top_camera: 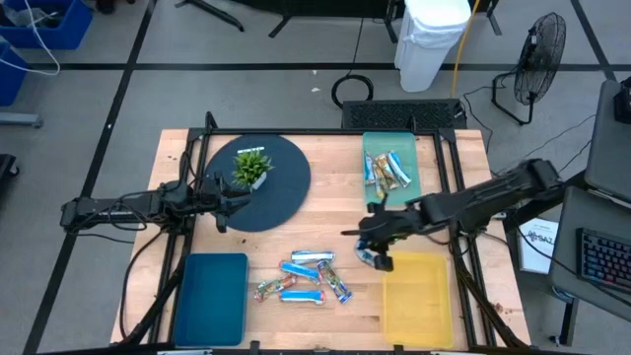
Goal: Pick and place Granola Bars by type
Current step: Put the blue granola bar into the yellow bin
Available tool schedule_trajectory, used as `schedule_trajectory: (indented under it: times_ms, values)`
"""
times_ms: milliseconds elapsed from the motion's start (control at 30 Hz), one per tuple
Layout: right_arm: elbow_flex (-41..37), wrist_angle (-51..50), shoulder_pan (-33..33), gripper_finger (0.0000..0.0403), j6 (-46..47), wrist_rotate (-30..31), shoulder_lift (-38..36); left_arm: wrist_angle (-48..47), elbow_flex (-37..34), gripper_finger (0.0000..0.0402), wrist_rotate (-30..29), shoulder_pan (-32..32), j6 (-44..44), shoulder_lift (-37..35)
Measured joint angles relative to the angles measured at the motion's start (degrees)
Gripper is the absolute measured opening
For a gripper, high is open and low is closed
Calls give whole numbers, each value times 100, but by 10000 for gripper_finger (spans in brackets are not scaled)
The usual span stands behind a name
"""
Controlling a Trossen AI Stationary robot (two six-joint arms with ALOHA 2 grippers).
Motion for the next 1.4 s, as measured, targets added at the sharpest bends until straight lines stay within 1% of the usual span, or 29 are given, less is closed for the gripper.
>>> schedule_trajectory:
  times_ms: [167, 300, 533, 867, 1033, 1400]
  values:
    - [0, -438, 278, 28, 607, -5, -609, 0, 0, 131, -1, 0, 0, 0]
    - [0, -837, 557, 21, 1200, -141, -893, 0, 0, 132, -1, 0, 0, 2]
    - [-21, -1203, 1130, 21, 2457, -131, -904, 0, 0, 132, -2, 0, 0, 0]
    - [-874, -1220, 1687, 22, 4245, -157, -906, 0, 0, 131, -2, 0, 0, 0]
    - [-1105, -1206, 1713, 25, 4558, -155, -908, 0, 0, 132, -2, 0, 0, 1]
    - [-1154, -1151, 1713, 24, 4496, -153, -908, 0, 0, 132, -2, 0, 0, 2]
